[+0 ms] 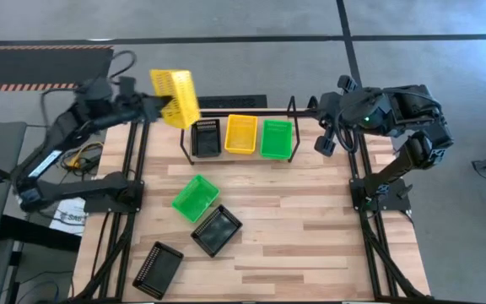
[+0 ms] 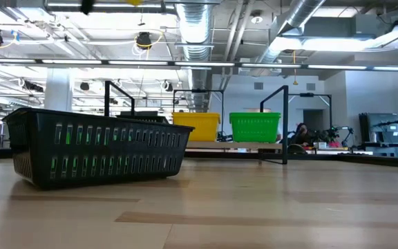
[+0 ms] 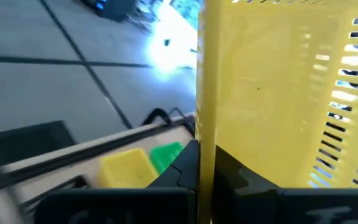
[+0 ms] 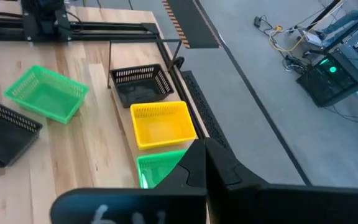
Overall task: Stack baskets on shelf by color
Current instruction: Stack the yellow bin on top of the yellow bin on the shelf
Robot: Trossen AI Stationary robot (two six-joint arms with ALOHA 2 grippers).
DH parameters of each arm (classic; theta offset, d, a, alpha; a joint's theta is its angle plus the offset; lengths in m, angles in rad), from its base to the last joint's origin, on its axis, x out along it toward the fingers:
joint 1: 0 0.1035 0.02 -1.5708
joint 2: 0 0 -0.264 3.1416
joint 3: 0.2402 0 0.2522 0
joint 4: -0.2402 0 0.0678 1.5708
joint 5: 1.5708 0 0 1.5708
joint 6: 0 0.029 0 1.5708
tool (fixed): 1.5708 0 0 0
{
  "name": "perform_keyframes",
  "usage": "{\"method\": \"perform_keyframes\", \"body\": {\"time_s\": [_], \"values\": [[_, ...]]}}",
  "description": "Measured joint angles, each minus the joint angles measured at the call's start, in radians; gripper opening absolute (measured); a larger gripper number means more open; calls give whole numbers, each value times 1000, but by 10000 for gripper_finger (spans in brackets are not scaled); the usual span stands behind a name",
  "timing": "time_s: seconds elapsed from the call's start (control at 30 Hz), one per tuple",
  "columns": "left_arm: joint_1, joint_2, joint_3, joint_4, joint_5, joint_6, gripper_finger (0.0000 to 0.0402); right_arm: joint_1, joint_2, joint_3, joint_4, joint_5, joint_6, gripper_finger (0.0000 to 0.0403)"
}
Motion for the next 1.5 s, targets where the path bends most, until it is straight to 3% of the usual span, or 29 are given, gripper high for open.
{"method": "perform_keyframes", "body": {"time_s": [0.2, 0.33, 0.5, 0.73, 1.17, 1.5], "values": [[-98, 200, -1, 150, 29, 15, 0, -4, -8, -1, -2, 112, -2, 5], [-134, 349, 0, 144, -70, -25, 0, -34, -37, -1, -31, 180, -28, 3], [-164, 525, -1, 131, -171, -167, 0, -92, -105, 0, -50, 185, -93, 2], [-192, 711, 27, 223, -184, -312, 0, -172, -217, 0, -56, 185, -130, 1], [-204, 992, 477, -284, -248, -300, 0, -190, -289, 0, -61, 177, -133, 1], [-205, 1042, 517, -457, -231, -336, 0, -190, -290, 0, -61, 175, -164, 1]]}}
